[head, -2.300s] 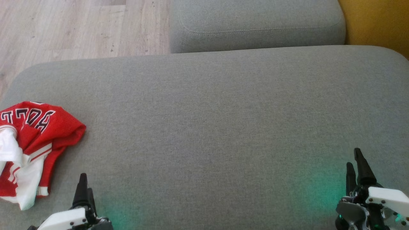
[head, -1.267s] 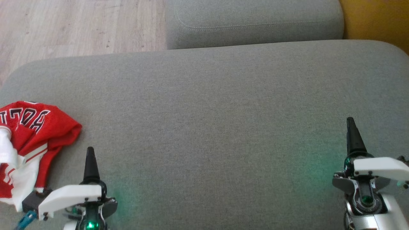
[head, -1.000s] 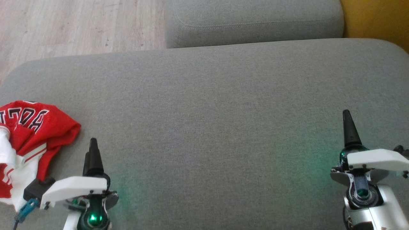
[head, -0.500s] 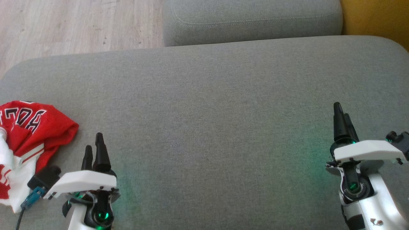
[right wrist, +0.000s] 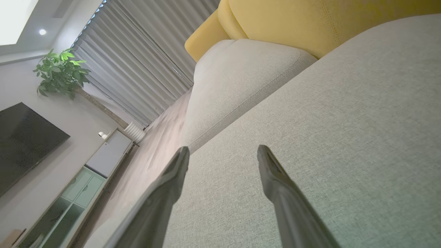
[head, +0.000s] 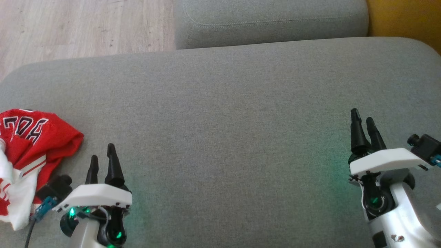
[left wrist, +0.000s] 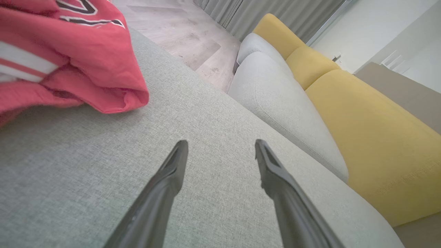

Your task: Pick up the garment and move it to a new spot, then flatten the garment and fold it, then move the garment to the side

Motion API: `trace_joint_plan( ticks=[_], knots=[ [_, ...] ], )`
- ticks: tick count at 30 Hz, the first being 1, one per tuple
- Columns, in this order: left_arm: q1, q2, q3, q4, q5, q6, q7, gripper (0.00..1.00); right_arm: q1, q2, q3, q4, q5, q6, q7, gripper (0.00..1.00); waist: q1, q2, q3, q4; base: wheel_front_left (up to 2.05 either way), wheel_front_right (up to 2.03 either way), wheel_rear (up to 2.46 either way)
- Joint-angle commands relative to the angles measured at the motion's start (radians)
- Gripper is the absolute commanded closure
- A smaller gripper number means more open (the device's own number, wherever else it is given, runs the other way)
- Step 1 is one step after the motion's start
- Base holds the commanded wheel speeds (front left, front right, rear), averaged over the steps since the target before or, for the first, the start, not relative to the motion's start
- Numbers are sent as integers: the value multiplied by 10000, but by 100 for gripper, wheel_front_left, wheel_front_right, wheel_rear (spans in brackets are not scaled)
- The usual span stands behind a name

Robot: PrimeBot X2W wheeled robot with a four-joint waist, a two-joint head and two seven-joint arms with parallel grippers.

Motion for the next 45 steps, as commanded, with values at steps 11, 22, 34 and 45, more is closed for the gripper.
trace_joint_plan(
  ticks=[11, 22, 34, 45],
  knots=[
    [-505, 78, 170, -301, 1615, 274, -422, 0, -709, -130, 239, -164, -1551, 27, -451, 0, -1, 0, 45, -58, 0, 0, 0],
    [-491, 18, 150, -240, 3107, 440, -744, 0, -808, -91, 351, 38, -2917, 30, -775, 0, -1, 0, 109, -99, 0, 0, 0],
    [-517, -51, 172, -41, 4612, 575, -1096, 0, -961, -53, 454, 282, -4360, 34, -1130, 0, -1, 0, 138, -103, 0, 0, 0],
    [-509, -125, 301, 119, 5888, 719, -1418, 0, -1134, -53, 558, 660, -5645, 38, -1453, 0, -1, 0, 158, -119, 0, 0, 0]
  ],
)
